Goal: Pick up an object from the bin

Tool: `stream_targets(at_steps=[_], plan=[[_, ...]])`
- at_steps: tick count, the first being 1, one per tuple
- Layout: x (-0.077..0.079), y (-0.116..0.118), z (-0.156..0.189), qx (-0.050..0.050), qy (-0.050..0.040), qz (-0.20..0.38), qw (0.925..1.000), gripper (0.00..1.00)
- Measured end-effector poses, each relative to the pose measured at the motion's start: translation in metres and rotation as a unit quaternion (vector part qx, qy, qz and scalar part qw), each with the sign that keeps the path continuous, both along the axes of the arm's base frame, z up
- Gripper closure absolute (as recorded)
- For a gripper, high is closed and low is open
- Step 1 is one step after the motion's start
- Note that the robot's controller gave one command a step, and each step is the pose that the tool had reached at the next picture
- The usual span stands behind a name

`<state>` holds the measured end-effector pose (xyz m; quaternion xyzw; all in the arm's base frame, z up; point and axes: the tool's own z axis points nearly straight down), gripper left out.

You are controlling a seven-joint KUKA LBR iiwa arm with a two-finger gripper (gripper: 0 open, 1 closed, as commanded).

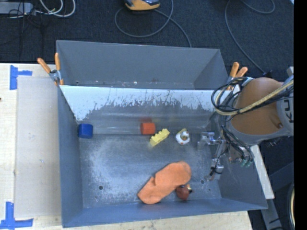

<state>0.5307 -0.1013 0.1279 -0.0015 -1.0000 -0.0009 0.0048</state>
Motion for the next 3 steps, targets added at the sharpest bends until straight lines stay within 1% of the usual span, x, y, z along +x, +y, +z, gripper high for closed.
stream_targets(at_steps=[1,2,3], plan=[[0.002,0.0,0.004,-0.001,-0.0037,0.002,1.0,0.0],[-0.003,0.044,-0.031,-0.001,-0.004,0.094,0.9955,0.0],[-0.004,0.08,-0.008,0.001,-0.0011,0.13,0.9915,0.0]])
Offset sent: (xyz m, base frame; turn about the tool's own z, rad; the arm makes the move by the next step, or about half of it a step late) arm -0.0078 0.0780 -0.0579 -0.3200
